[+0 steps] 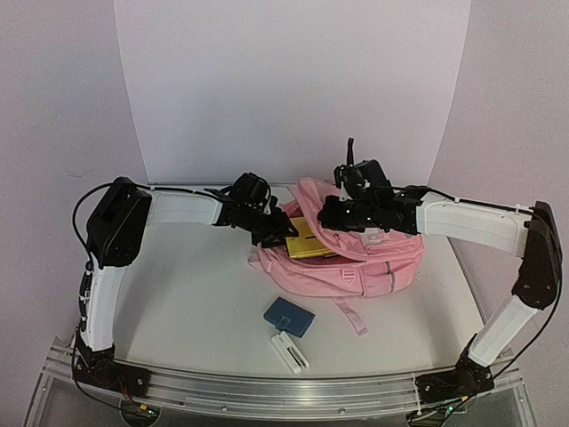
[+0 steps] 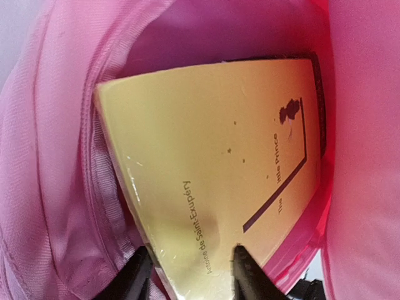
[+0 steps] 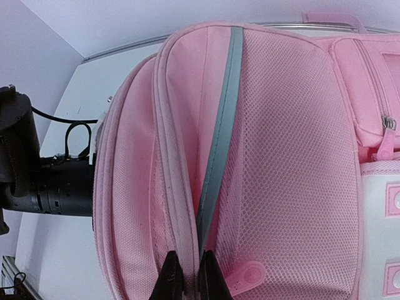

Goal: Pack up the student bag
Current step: Place the book in the student bag.

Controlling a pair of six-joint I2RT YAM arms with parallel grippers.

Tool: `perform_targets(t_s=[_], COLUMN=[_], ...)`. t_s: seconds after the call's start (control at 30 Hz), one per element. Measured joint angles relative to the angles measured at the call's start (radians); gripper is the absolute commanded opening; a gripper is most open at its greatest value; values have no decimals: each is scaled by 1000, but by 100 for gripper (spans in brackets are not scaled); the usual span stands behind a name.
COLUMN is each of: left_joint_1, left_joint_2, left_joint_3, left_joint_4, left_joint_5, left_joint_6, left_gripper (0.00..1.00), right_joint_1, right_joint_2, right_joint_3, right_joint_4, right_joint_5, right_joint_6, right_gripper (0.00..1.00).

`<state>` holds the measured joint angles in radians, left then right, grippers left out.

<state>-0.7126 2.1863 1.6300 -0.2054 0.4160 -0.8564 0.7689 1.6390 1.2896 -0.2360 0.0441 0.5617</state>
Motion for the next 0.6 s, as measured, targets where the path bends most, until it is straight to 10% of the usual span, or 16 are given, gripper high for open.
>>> perform_targets(t_s=[0.6], left_joint_1=[-58], left_joint_2=[133], left_joint_3=[134], left_joint_4=[122], left_joint_5=[123], left_joint_6=[-29], left_gripper=[28], right_joint_1=[0], right_joint_2=[-11], right_joint_3=[-18], right_joint_4=[11], right_joint_5=[4], right_joint_6=[1], right_gripper=[0])
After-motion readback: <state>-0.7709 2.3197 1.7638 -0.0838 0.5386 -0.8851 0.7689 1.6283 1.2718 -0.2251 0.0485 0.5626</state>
